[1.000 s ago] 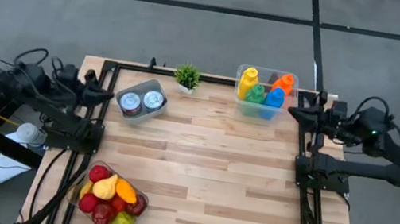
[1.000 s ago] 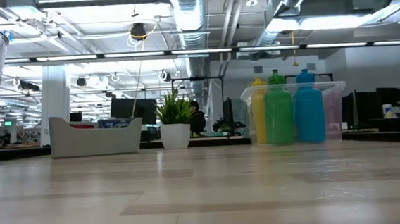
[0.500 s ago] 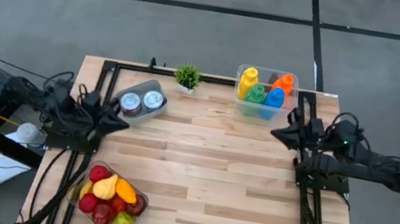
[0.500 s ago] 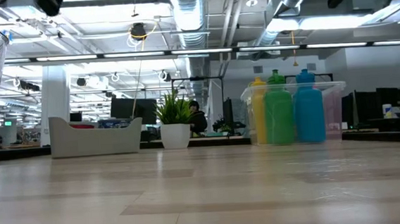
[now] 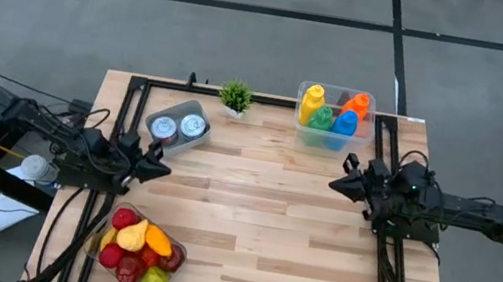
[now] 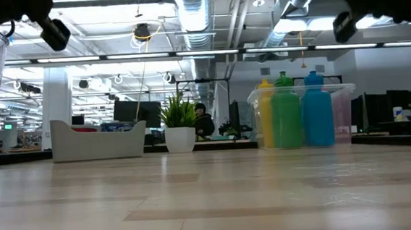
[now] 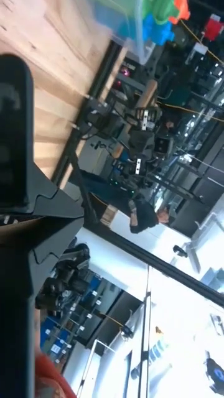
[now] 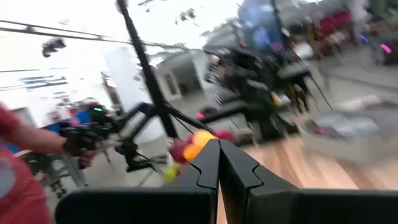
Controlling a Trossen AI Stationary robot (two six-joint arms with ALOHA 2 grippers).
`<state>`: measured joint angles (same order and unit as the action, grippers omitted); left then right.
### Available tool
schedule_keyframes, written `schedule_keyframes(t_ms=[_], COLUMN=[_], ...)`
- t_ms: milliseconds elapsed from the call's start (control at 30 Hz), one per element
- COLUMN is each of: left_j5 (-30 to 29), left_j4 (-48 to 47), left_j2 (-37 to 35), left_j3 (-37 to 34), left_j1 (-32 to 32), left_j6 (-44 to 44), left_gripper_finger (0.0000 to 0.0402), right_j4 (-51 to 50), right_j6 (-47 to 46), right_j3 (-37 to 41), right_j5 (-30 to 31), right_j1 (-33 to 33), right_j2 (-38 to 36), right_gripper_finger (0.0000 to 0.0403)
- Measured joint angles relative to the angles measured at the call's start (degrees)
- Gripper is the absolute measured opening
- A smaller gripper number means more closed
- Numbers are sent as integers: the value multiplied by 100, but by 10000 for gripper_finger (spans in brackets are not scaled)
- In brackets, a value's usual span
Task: Pick & Place Food Item
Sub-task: Return to Home Position
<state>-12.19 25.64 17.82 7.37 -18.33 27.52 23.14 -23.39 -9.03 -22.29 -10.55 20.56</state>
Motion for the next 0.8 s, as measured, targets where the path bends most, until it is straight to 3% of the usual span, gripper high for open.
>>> schedule_keyframes(t_ms=[167,333,467,533,633,733,800], left_j5=[-3,-6,-25,-28,-15,18,203], left_j4=[-10,11,59,357,1112,1321,1255], left_j2=[2,35,66,67,61,-28,-65], left_j3=[-153,-183,-183,-190,-190,-181,-232], left_j1=[0,-1,-2,-1,88,460,782], left_j6=[-6,-10,-12,-168,-1041,-943,-678], left_gripper_finger=[0,0,0,0,0,0,0], right_j4=[-414,-464,8,546,1325,1374,1183], right_j6=[-98,-899,-904,-409,-91,-325,-561], right_j3=[38,36,36,36,30,32,29], right_j5=[312,309,312,347,-100,-838,-1016], right_j1=[-10,84,69,-19,-249,-681,-1020], right_j2=[5,4,7,1,-106,-392,-611], right_gripper_finger=[0,0,0,0,0,0,0])
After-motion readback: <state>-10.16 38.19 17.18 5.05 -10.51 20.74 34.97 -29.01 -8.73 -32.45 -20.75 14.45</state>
